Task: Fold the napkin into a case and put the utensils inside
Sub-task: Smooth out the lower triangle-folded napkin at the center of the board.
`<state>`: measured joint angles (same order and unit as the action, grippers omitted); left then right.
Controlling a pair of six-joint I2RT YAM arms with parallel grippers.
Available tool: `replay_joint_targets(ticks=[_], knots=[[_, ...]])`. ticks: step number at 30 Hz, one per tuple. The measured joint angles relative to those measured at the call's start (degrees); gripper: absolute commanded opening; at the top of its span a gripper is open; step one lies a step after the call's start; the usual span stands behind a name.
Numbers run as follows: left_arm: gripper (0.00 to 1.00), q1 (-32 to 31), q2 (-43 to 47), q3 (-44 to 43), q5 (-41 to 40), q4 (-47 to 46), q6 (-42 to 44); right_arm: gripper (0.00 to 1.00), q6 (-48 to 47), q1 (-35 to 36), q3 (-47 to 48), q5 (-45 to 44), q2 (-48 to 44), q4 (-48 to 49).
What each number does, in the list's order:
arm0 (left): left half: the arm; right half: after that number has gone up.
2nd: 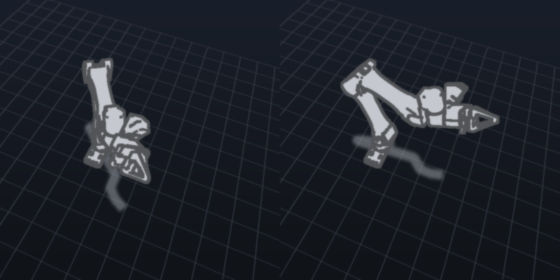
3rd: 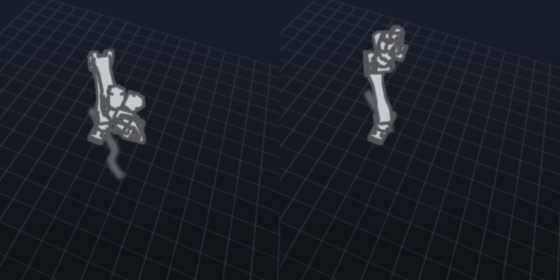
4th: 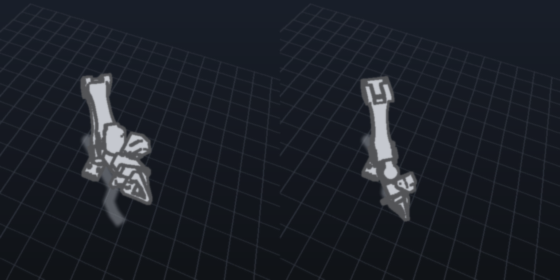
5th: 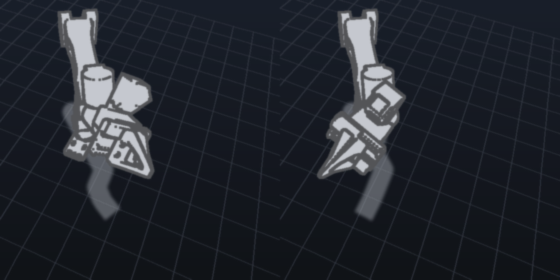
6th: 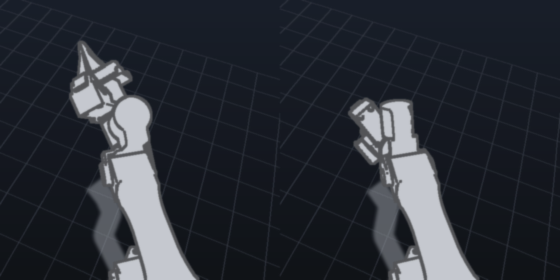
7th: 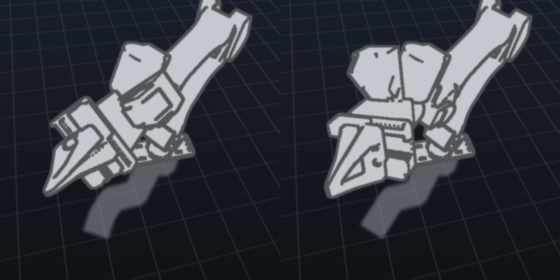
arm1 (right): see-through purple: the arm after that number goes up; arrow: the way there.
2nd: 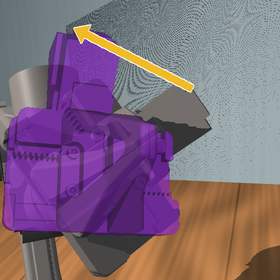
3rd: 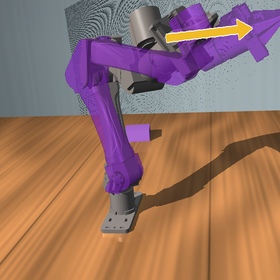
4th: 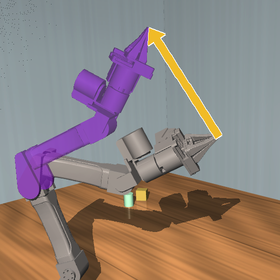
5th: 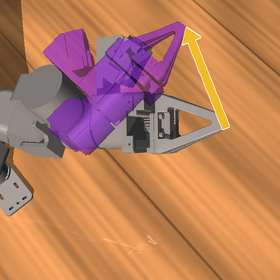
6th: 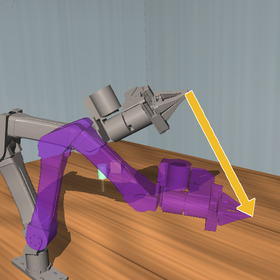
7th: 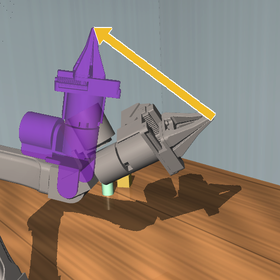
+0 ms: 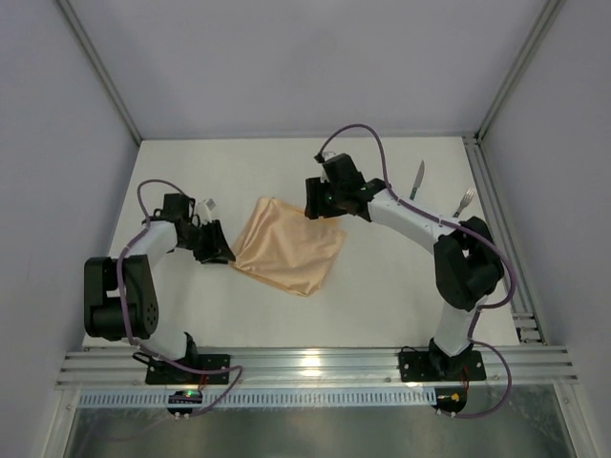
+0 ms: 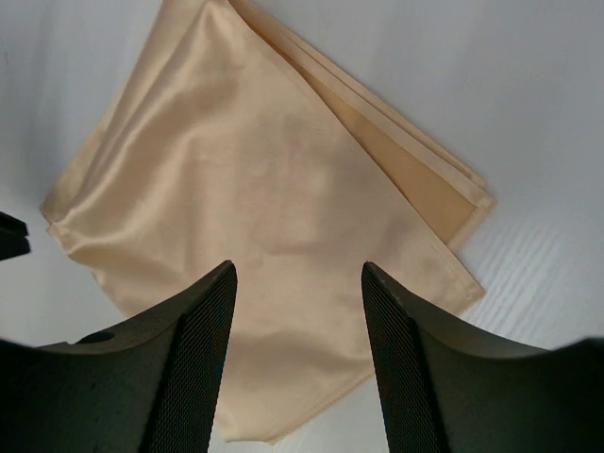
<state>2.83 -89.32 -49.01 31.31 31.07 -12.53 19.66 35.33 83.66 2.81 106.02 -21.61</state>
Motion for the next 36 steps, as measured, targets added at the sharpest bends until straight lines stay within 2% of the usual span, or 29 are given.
replay_joint_targets(ticks=[4,8,11,18,23,31,32,36], knots=[[0.36,0.00,3.89,-2.32,-1.18,2.27,2.12,0.57,0.63,-3.34,-9.79,1.70,-5.07,2.38],[0.39,-0.07,7.30,-4.92,-2.40,2.32,3.78,0.55,1.60,-6.56,-16.20,3.26,-6.01,4.68],[0.39,-1.22,6.54,-8.13,-4.20,2.23,5.90,0.55,1.95,-8.15,-19.30,4.61,-5.95,5.38],[0.35,-5.73,-3.96,-17.00,-5.81,2.23,9.49,0.55,1.95,-8.55,-19.98,7.21,-5.11,8.72],[0.44,-8.90,-11.45,-18.97,-6.54,2.23,10.25,0.55,2.08,-8.57,-21.05,7.69,-4.11,10.88],[0.48,-11.15,-15.43,-22.29,-7.30,1.27,10.23,0.54,2.45,-8.70,-22.49,7.39,-1.62,11.87],[0.48,-11.19,-15.43,-22.36,-7.30,0.92,10.21,0.54,2.54,-8.72,-22.56,7.37,-1.62,12.13],[0.48,-11.74,-15.58,-22.45,-7.37,0.31,10.23,0.40,2.56,-8.83,-22.75,7.26,-1.33,12.81]])
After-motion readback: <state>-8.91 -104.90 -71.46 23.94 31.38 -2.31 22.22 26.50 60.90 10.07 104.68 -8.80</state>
